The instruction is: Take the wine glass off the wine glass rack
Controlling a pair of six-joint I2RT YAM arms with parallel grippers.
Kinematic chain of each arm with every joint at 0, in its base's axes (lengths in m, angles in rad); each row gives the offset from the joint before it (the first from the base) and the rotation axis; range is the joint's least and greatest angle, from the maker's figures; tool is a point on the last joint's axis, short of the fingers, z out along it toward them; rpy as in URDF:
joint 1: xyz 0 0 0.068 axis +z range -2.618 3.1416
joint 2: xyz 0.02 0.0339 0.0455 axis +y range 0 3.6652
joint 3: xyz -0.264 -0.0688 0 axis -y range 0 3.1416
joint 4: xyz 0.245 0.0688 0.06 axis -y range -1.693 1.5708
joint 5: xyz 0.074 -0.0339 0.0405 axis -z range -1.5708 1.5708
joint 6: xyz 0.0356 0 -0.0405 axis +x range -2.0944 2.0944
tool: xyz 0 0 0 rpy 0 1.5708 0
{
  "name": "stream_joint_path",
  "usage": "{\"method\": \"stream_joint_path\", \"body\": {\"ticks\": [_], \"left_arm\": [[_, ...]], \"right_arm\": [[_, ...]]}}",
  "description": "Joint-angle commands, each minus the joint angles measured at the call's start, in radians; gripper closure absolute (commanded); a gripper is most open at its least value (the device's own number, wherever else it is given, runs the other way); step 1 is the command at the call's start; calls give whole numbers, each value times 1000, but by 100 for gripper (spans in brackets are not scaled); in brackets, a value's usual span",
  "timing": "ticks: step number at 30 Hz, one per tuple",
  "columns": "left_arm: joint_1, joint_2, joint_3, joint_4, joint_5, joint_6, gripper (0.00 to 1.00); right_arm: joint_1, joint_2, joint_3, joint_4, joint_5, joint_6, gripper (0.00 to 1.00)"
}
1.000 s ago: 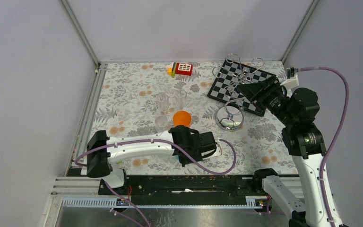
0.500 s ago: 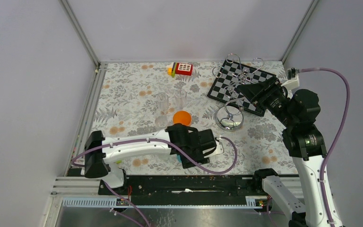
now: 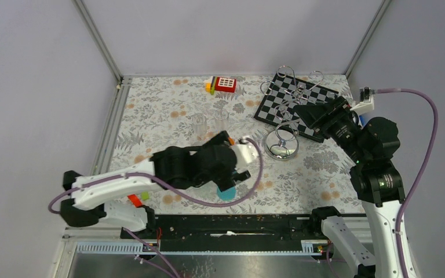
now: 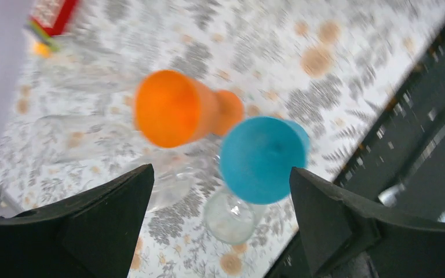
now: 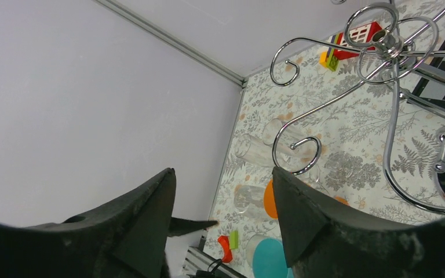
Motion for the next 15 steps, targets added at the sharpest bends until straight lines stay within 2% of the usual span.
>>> {"method": "stream_joint_path", "body": {"ticks": [1,5,7,11,15], "left_arm": [[-4,-210,-91,263,-318,-21,1],[-4,-414,-224,476,-402,-3,1],[-5,-515,-306,598,-484,8,1],[-6,-711,-467,809,-634,52,1],[-6,-824,-539,885,-727,84,1]], "right_arm": [[-4,-26,42,-39,79,-76,24],[-4,-58,80,-110,168,-159,6],[-4,-74,106,-161,239,-217,1],[-4,-114,149,-274,436,-336,0],[-4,-166,157,-346,626,-437,0]]}}
